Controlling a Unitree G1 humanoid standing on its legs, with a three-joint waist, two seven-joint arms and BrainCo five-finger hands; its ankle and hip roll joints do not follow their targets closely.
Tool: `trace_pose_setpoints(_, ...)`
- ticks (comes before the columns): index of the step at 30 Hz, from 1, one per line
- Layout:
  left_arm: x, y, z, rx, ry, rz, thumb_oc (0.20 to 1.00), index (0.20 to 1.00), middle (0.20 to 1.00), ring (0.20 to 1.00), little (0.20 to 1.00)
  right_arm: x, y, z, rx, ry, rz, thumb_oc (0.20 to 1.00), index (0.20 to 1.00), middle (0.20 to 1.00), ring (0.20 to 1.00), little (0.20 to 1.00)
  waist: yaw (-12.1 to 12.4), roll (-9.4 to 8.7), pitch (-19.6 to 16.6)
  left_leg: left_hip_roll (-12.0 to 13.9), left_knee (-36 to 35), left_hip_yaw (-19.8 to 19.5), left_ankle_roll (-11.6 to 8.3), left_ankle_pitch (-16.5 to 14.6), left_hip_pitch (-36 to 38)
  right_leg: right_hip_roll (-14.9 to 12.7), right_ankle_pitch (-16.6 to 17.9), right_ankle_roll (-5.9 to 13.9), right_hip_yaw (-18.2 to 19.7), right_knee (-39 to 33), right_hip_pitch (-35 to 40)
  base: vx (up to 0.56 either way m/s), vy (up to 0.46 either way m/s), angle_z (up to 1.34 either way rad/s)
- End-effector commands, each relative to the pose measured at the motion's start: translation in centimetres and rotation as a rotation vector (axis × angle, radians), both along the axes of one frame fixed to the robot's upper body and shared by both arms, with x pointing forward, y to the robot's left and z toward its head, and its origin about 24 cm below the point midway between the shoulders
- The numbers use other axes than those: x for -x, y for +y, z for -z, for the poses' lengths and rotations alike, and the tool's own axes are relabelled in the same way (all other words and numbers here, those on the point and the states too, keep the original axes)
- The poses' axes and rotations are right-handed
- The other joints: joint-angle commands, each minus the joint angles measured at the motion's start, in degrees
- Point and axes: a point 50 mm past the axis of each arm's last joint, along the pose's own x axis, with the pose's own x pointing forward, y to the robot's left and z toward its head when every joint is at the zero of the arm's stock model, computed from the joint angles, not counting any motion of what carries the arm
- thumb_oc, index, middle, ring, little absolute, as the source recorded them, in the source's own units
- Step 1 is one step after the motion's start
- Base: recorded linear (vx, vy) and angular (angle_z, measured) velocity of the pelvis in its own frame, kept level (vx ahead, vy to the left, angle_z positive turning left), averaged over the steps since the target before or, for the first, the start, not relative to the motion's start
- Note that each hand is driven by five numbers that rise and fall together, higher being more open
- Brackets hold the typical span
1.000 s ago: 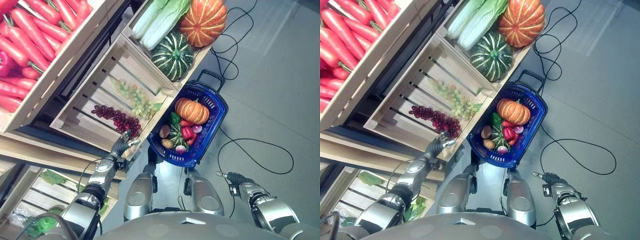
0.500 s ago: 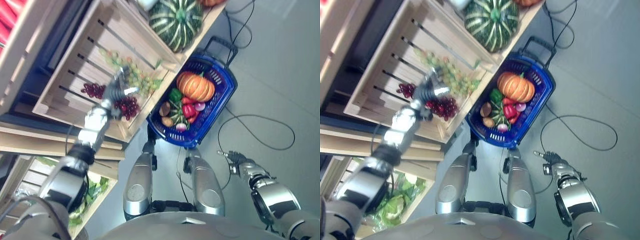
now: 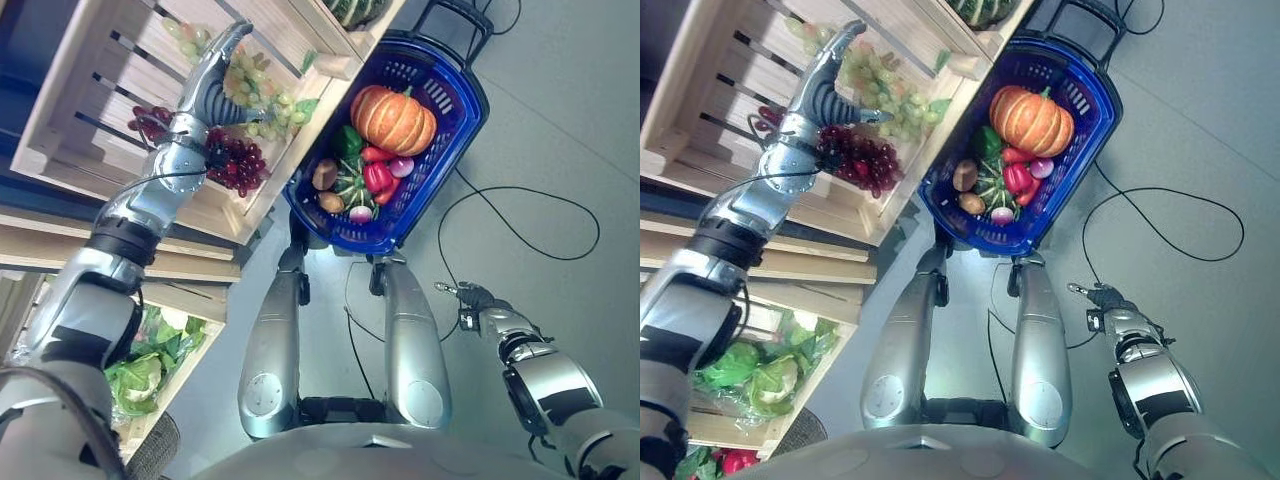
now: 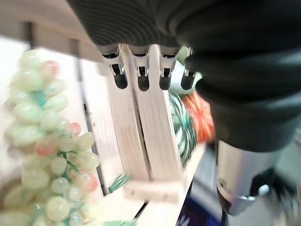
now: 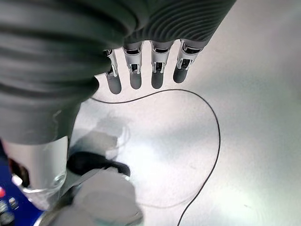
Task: Pick up fruits and vegetables into the basket
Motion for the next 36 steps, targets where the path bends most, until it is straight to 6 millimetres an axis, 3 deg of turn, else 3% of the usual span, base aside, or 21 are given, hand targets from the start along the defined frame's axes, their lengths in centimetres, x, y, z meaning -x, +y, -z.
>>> trace_pose_setpoints(1, -0.1, 1.3, -2.4, -0.14, -0.136, -0.096, 1.0, 1.0, 1.0, 1.0, 1.0, 1.3, -1.4, 0.2, 0.033, 0.023, 0.013, 1.0, 1.0, 1.0, 1.0, 1.0, -0.5, -1.17, -2.5, 1.3, 11.9, 1.8, 0.71, -8.8, -2.9, 0.5, 3.2, 3.63, 2.8, -2.0, 0.9, 0.01, 0.011, -0.04)
trace_pose_setpoints(8, -1.2, 1.6, -2.7, -0.478, -0.136, -0.206, 1.0, 1.0, 1.0, 1.0, 1.0, -0.1, -1.6, -0.9, 0.053, 0.0, -0.002, 1.0, 1.0, 1.0, 1.0, 1.0, -1.9, -1.04, -2.5, 1.5, 13.7, 2.2, 0.45, -9.4, -4.8, 0.6, 3.1, 3.45, 3.2, -0.8, -1.2, 0.0, 0.021, -0.04)
trace_pose_setpoints(16, -2.1, 2.0, -2.4, -0.677, -0.067, -0.286, 1.0, 1.0, 1.0, 1.0, 1.0, -1.2, -1.6, -1.8, 0.071, -0.011, -0.024, 1.0, 1.0, 1.0, 1.0, 1.0, -3.0, -0.97, -2.5, 1.7, 13.8, 2.5, 0.09, -9.1, -5.6, 0.9, 3.3, 3.34, 3.8, -0.7, -2.3, -0.01, 0.026, -0.02)
trace_pose_setpoints(28, -2.9, 5.5, -0.6, -0.728, 0.13, -0.489, 1.0, 1.0, 1.0, 1.0, 1.0, -2.1, -1.7, -2.7, 0.087, -0.031, -0.025, 1.0, 1.0, 1.0, 1.0, 1.0, -3.8, -1.22, -2.5, 1.9, 14.4, 2.7, -0.08, -8.6, -7.9, 1.4, 3.7, 3.24, 4.3, -0.6, -4.6, 0.0, 0.01, -0.02)
trace_pose_setpoints(36, -2.8, 6.9, -0.2, -0.691, 0.114, -0.566, 1.0, 1.0, 1.0, 1.0, 1.0, -2.5, -1.4, -2.9, 0.086, -0.052, -0.034, 1.0, 1.0, 1.0, 1.0, 1.0, -3.9, -1.45, -2.5, 1.8, 14.9, 2.2, 0.12, -8.5, -10.5, 2.0, 3.6, 3.1, 4.7, 0.0, -7.2, 0.0, 0.0, 0.0)
